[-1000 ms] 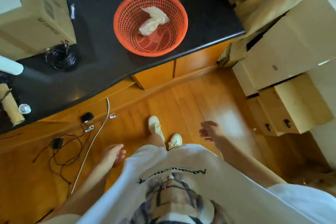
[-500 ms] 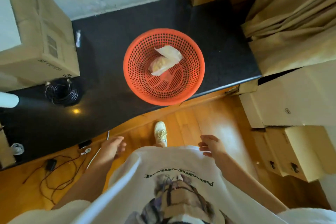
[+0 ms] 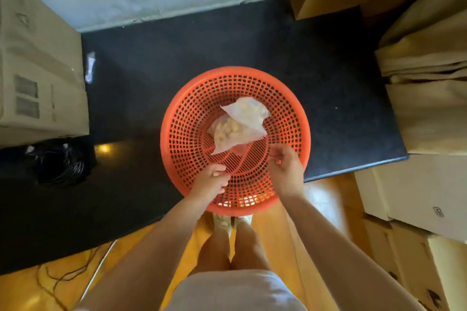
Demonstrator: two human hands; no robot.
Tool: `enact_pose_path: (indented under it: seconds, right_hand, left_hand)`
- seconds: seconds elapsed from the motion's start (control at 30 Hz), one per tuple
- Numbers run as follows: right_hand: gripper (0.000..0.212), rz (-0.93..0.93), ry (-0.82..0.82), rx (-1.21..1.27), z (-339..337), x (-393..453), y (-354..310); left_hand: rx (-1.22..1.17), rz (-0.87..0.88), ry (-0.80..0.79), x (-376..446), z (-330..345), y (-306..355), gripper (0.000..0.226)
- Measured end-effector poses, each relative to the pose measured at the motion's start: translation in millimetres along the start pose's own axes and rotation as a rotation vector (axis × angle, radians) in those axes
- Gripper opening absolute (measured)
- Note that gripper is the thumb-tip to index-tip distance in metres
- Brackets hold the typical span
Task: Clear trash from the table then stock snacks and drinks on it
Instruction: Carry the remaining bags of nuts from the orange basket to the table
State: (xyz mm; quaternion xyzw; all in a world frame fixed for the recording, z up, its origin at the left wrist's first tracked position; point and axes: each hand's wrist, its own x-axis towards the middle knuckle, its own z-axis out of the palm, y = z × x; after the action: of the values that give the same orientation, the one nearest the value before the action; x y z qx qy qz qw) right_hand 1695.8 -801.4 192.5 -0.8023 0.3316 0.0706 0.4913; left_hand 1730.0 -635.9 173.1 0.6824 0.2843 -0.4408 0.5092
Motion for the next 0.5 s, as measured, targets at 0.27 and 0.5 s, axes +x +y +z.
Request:
enact_pose_path:
  seconds: [0.27, 0.5]
  right_hand:
    - [0.067, -0.165, -0.04, -0.283, 45, 88, 16]
    - [0.066, -0.446, -0.029, -0.355, 52, 122, 24]
  left_hand:
    - [-0.04, 0.194, 0.484, 66, 39, -2, 0.088]
    - [0.354, 0.63, 0.6, 82, 28, 19, 0.097]
